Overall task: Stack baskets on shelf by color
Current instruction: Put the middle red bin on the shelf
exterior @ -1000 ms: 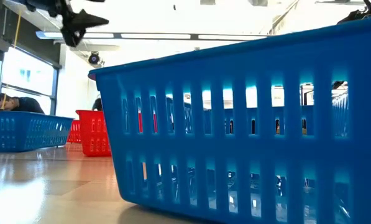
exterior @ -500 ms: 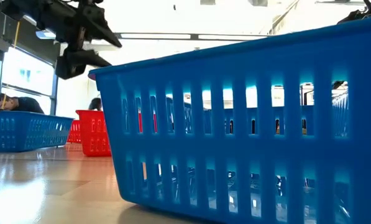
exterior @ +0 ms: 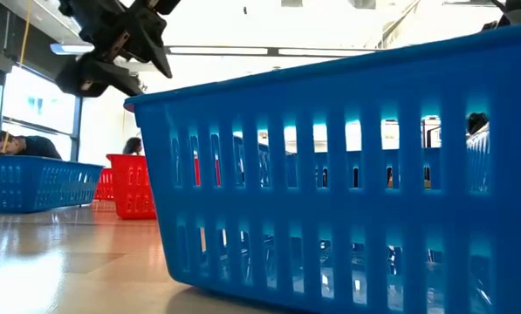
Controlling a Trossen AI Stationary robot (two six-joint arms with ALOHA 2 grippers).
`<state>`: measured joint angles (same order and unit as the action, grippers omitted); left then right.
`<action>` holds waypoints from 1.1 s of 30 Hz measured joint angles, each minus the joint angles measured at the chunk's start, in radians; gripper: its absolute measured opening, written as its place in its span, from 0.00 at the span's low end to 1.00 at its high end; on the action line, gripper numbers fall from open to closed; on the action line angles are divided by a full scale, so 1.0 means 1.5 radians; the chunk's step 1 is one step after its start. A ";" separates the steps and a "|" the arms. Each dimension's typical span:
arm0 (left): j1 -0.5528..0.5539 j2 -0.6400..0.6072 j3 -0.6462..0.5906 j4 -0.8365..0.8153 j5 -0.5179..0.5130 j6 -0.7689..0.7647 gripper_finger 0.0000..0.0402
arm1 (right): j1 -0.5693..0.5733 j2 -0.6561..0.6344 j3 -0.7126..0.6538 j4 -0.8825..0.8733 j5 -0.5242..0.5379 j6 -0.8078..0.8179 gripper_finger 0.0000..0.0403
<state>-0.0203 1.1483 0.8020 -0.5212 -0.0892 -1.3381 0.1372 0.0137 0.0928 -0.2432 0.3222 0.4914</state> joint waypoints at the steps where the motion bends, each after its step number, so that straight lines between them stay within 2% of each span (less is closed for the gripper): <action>1: -0.003 0.011 0.012 -0.015 0.000 -0.015 0.50 | 0.000 0.000 0.000 0.000 0.000 0.004 0.24; 8: -0.035 0.079 0.054 -0.101 -0.001 -0.113 0.50 | 0.000 0.000 0.000 0.000 0.000 0.000 0.24; 18: -0.073 0.157 0.057 -0.152 -0.014 -0.225 0.50 | 0.000 0.000 0.000 0.000 0.000 0.004 0.24; 29: -0.078 0.231 0.057 -0.145 -0.037 -0.261 0.50 | 0.000 0.000 0.000 0.001 0.000 0.004 0.24; 33: -0.078 0.257 0.057 -0.144 -0.038 -0.276 0.47 | 0.000 0.000 0.000 0.001 0.000 0.004 0.24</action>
<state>-0.1375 1.5336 0.8875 -0.7368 -0.1459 -1.7522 0.1371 0.0135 0.0926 -0.2424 0.3222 0.4976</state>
